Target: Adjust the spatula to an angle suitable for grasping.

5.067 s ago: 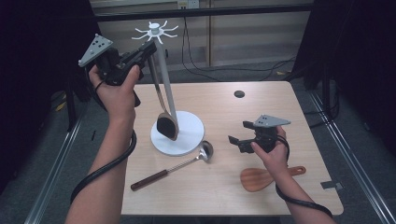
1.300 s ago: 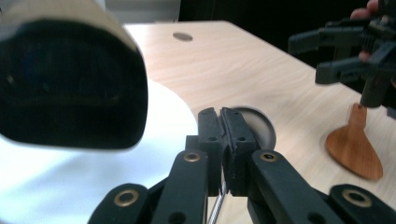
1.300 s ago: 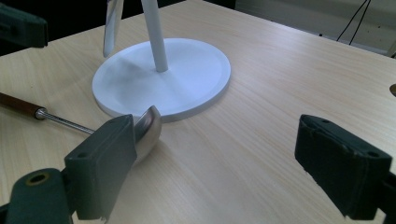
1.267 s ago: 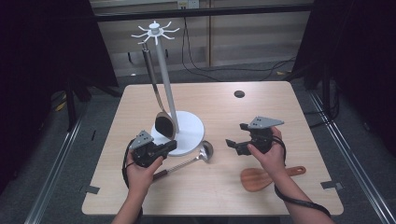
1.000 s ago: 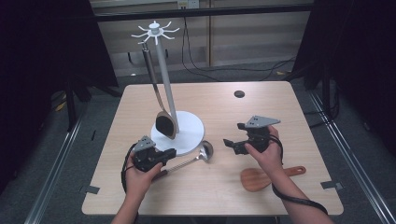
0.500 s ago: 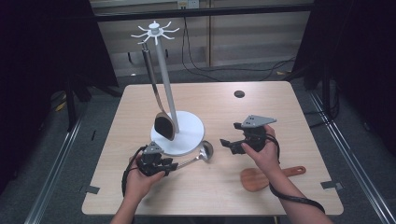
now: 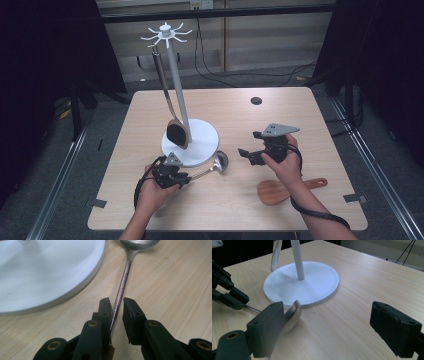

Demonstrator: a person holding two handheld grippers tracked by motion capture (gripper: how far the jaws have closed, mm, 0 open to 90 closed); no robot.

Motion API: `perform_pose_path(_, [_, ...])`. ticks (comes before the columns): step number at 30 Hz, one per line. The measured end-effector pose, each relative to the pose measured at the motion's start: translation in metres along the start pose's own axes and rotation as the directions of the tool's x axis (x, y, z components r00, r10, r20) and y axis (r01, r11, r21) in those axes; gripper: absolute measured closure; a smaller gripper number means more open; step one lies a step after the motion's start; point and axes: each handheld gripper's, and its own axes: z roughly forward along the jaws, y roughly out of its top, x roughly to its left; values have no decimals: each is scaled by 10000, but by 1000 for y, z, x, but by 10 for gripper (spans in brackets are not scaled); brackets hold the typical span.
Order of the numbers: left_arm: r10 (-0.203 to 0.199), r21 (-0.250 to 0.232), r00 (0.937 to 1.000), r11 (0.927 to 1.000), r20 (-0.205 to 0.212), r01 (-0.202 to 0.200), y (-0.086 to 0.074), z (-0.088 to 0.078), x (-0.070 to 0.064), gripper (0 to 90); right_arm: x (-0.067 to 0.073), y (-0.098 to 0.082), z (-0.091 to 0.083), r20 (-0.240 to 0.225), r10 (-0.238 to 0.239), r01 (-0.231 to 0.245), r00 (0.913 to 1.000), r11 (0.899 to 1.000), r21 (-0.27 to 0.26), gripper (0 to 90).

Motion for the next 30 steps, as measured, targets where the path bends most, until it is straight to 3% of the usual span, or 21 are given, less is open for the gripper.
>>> perform_pose_path(2, [180,222,9998,9996,-25,-179,1,1,0,790,-1,-1,0,-40,11,-11,10000,10000,-4,121])
perform_pose_path(8, [33,254,10000,9997,55,-34,3,4,2,812,-1,-1,-2,1,43,-43,10000,10000,-14,121])
perform_pose_path(15, [251,402,9994,9989,223,-259,6,5,1,823,-3,-3,-5,77,57,-58,10000,10000,39,121])
perform_pose_path(17, [360,424,9987,9984,366,-375,8,6,2,825,-2,-3,-6,102,74,-74,9999,10000,35,120])
perform_pose_path(18, [688,693,9967,9950,430,-716,10,6,3,827,-2,-4,-7,87,85,-86,9999,10000,10,121])
perform_pose_path(19, [688,693,9967,9950,430,-716,10,6,3,828,-3,-4,-8,104,80,-80,9999,10000,7,121])
perform_pose_path(20, [313,383,9987,9987,397,-328,10,9,1,828,-3,-4,-8,104,80,-80,9999,10000,7,121])
perform_pose_path(21, [846,682,9948,9937,566,-884,14,9,3,832,-3,-4,-10,157,81,-82,9998,10000,5,121])
perform_pose_path(25, [976,682,9931,9924,645,-1020,19,14,0,837,-4,-6,-14,239,125,-124,9996,9999,-9,121])
perform_pose_path(26, [653,395,9958,9969,636,-679,20,18,-4,839,-5,-6,-16,283,157,-157,9995,9999,-16,121])
perform_pose_path(28, [787,450,9945,9956,688,-819,24,21,-5,845,-7,-8,-20,367,196,-196,9991,9998,-8,121])
perform_pose_path(29, [1113,618,9907,9913,789,-1163,27,22,-4,847,-8,-9,-23,432,227,-226,9988,9997,-35,121])
perform_pose_path(30, [1163,549,9898,9911,821,-1211,31,26,-7,847,-8,-10,-25,463,269,-266,9986,9996,-67,121])
